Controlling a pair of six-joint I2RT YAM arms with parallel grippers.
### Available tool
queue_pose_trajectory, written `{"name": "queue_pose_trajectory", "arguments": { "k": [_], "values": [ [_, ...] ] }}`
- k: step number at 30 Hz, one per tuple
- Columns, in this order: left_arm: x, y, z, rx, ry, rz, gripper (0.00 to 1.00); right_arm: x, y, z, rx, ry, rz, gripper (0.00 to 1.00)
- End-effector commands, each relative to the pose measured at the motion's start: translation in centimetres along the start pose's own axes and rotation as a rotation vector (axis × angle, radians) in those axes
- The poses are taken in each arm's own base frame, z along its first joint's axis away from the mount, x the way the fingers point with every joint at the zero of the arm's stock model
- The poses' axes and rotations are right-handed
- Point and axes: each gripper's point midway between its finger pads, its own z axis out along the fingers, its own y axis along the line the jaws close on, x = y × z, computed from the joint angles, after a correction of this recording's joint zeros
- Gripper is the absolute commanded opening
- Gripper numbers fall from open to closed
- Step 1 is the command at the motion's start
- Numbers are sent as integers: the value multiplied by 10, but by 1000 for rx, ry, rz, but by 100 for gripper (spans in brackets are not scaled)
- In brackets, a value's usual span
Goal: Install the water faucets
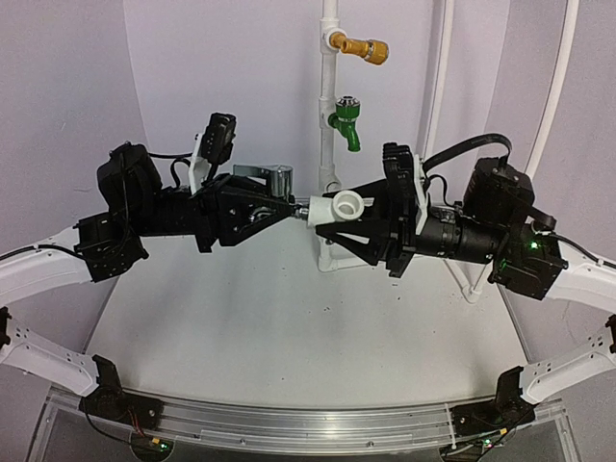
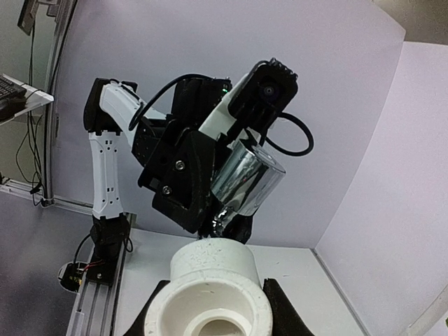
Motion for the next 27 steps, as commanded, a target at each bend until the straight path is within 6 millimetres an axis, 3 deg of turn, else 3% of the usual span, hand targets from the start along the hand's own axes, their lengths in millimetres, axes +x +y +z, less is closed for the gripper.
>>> {"name": "queue_pose_trajectory", "arguments": {
  "k": [1, 4, 10, 15, 21, 25, 27],
  "values": [
    [45, 1, 10, -3, 180, 5, 0, -41, -2, 0, -21, -100, 70, 0],
    [50, 0, 11, -13, 208, 36, 0, -37, 8, 0, -78, -88, 91, 0],
    [62, -1, 15, -10, 257, 62, 0, -40, 10, 3, -103, -81, 134, 0],
    [65, -2, 18, -28, 276, 98, 0, -26, 27, 9, -206, -5, 177, 0],
    [68, 1, 18, -83, 297, 158, 0, -12, 27, 11, -196, 67, 268, 0],
    [70, 7, 15, -138, 307, 204, 0, -10, 28, 9, -207, 83, 316, 0],
    [68, 9, 13, -162, 297, 205, 0, -14, 20, 8, -166, 75, 287, 0]
  ]
}}
